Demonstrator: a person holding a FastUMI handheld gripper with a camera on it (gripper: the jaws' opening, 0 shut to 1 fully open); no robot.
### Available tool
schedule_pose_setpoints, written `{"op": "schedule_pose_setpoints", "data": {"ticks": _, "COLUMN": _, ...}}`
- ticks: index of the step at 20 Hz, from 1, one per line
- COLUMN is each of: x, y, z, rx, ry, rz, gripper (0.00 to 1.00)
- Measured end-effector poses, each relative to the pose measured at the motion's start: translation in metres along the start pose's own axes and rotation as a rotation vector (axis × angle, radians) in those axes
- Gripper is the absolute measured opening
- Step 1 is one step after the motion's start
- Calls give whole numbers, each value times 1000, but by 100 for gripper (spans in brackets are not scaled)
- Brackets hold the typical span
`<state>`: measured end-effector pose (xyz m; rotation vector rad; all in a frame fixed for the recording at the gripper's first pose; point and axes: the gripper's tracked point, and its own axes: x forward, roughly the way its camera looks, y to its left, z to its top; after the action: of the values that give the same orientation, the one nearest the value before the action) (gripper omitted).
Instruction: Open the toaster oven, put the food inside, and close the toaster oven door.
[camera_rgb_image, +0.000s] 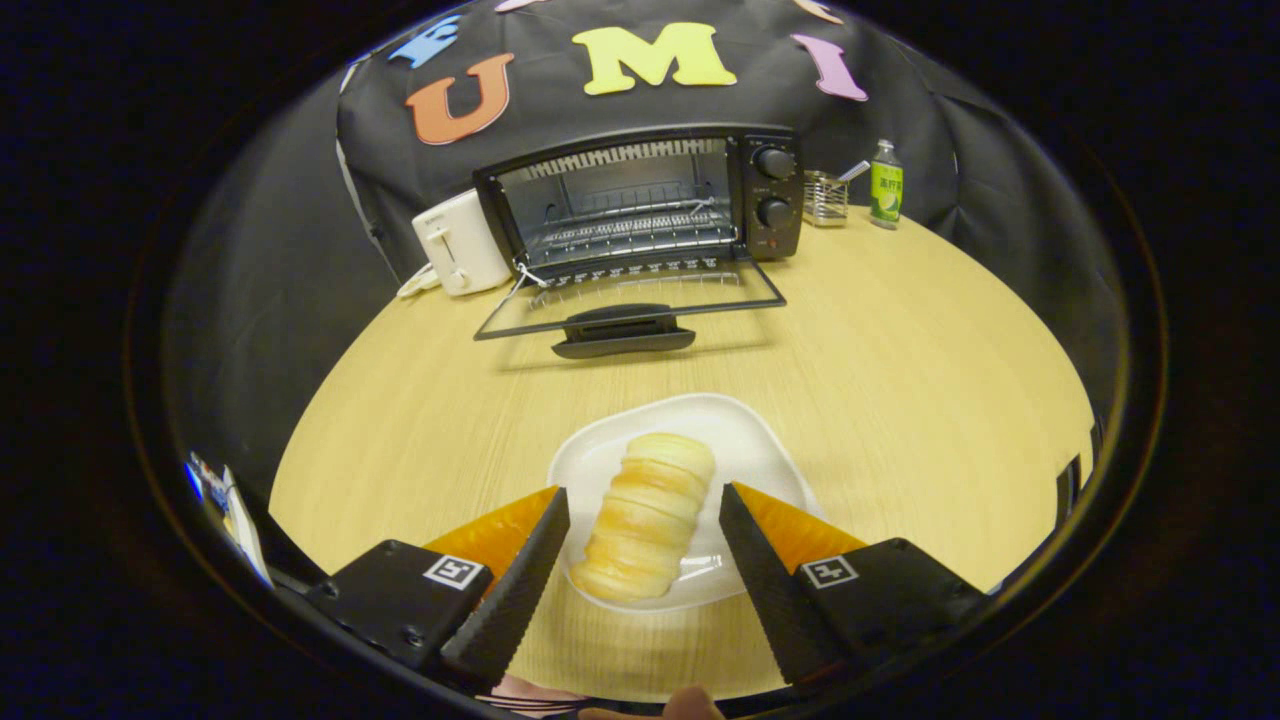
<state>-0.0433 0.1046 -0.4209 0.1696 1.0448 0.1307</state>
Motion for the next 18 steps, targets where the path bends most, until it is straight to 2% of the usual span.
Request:
{"op": "schedule_pose_setpoints", "data": {"ticks": 2, "x": 6, "y": 0, "z": -5, "rx": -2, "ry": 33, "rz": 0, "gripper": 99}}
{"op": "schedule_pose_setpoints", "data": {"ticks": 4, "x": 6, "y": 1, "z": -5, "rx": -33, "ry": 13, "rz": 0, "gripper": 81}}
{"op": "schedule_pose_setpoints", "data": {"ticks": 7, "x": 9, "y": -3, "z": -1, "rx": 3, "ry": -1, "rz": 16, "gripper": 55}}
{"op": "schedule_pose_setpoints", "data": {"ticks": 8, "x": 9, "y": -1, "z": 1, "rx": 21, "ry": -2, "rz": 31, "gripper": 51}}
{"op": "schedule_pose_setpoints", "data": {"ticks": 9, "x": 7, "y": 1, "z": 5, "rx": 39, "ry": -9, "rz": 46, "gripper": 43}}
{"op": "schedule_pose_setpoints", "data": {"ticks": 13, "x": -15, "y": 5, "z": 41, "rx": 97, "ry": -96, "rz": 98, "gripper": 32}}
{"op": "schedule_pose_setpoints", "data": {"ticks": 18, "x": -28, "y": 17, "z": 108, "rx": 262, "ry": -209, "rz": 235, "gripper": 30}}
